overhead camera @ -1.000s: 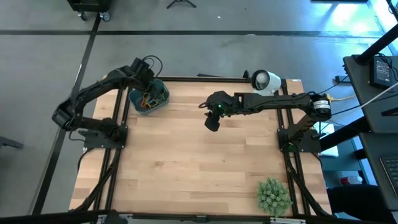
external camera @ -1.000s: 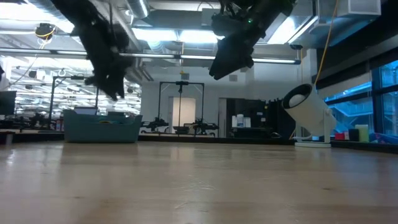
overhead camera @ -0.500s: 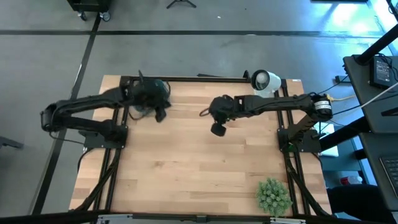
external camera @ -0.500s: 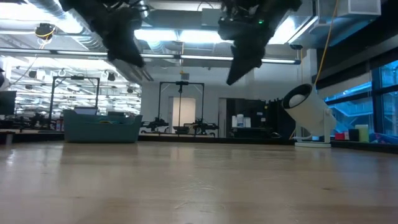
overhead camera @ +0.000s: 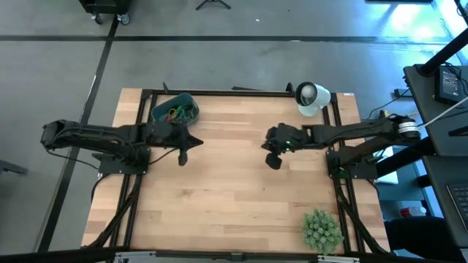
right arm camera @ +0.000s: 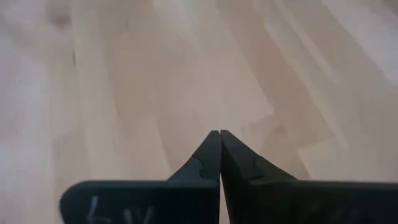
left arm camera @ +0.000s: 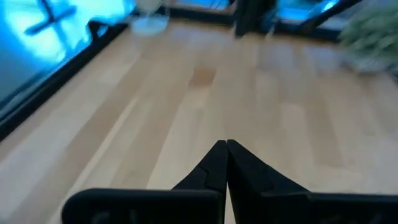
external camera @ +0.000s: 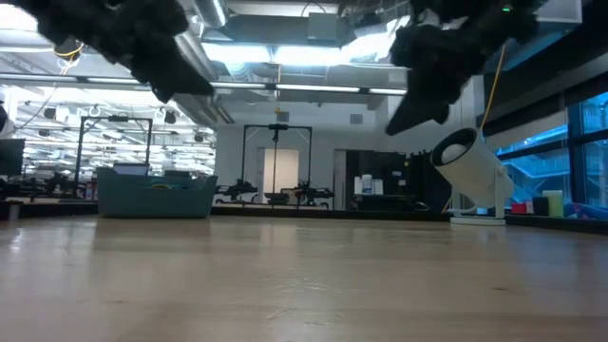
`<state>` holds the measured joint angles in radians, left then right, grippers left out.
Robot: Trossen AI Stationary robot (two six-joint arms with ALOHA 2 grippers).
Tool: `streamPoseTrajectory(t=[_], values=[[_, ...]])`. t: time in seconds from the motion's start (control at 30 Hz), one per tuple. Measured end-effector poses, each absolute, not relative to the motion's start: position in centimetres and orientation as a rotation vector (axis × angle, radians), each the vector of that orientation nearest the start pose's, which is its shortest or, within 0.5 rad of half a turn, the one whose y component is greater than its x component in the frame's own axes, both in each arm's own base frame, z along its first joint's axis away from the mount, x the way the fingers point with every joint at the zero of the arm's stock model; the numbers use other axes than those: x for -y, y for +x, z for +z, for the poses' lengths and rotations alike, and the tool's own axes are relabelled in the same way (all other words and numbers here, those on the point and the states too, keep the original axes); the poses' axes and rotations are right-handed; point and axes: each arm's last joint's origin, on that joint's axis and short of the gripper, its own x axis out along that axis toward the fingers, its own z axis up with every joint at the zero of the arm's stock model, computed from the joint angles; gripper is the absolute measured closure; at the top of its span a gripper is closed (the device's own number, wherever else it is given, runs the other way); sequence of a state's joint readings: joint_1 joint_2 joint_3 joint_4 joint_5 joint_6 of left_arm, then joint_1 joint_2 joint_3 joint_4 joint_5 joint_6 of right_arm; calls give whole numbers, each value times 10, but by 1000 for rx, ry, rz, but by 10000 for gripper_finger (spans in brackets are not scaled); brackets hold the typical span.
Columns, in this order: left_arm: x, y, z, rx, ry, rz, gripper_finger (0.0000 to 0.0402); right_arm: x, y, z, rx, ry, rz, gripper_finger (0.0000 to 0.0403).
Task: Pick and place rubber bands into bin
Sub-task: Return to Home Position
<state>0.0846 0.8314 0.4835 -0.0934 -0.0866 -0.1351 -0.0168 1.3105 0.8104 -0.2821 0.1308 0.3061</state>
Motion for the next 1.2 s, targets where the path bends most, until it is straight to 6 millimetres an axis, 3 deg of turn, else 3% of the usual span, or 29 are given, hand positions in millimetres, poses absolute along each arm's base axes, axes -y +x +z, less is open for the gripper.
streamPoseTrajectory(t=[0.27,0.53,0.67,0.87,1.2], values=[[-10,143,203,-217,-111,92,400,8,235,237,-671,279,-255,399],[-5,118,193,-81,-170,67,400,12,232,241,-653,269,-266,398],[-1,110,192,-16,-133,31,400,12,232,241,-650,291,-274,397],[1,103,170,30,-118,8,400,12,232,241,-650,290,-274,397],[4,96,178,132,-16,-104,400,12,233,241,-644,293,-271,397]])
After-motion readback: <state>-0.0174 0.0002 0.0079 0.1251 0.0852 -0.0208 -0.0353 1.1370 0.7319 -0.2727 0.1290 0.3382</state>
